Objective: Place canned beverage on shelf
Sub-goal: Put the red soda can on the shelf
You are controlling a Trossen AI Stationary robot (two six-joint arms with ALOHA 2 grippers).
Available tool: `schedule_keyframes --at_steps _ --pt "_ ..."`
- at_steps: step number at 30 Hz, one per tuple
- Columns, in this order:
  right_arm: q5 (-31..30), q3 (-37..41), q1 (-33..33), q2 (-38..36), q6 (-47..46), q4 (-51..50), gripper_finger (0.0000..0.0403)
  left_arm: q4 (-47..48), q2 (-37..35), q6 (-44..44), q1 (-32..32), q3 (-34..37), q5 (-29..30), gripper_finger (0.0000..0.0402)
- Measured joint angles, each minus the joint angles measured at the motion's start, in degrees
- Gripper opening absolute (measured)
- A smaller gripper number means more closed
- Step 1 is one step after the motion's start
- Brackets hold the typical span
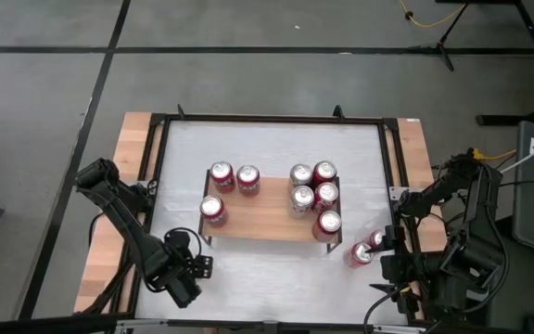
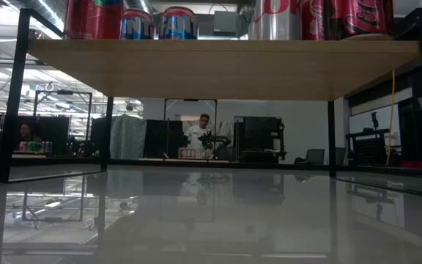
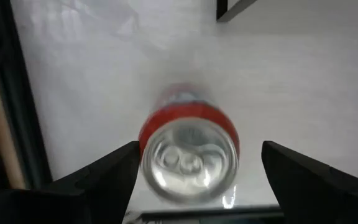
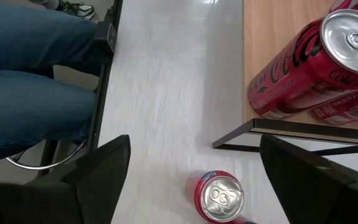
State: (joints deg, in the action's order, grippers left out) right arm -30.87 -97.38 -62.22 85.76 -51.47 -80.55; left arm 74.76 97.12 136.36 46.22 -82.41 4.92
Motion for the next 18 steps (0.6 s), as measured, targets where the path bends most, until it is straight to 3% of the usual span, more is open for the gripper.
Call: schedule_keyframes --at_steps 9,18 --pt "0.01 0.00 0.00 0.00 -0.02 0.00 0.0347 -6.70 0.00 -0.45 0.09 6.22 -0.06 0.0326" --pt "0.02 0.00 0.00 0.00 0.05 -0.02 0.0347 -12.08 -0.04 -3.48 0.46 8.00 0.16 0.0326"
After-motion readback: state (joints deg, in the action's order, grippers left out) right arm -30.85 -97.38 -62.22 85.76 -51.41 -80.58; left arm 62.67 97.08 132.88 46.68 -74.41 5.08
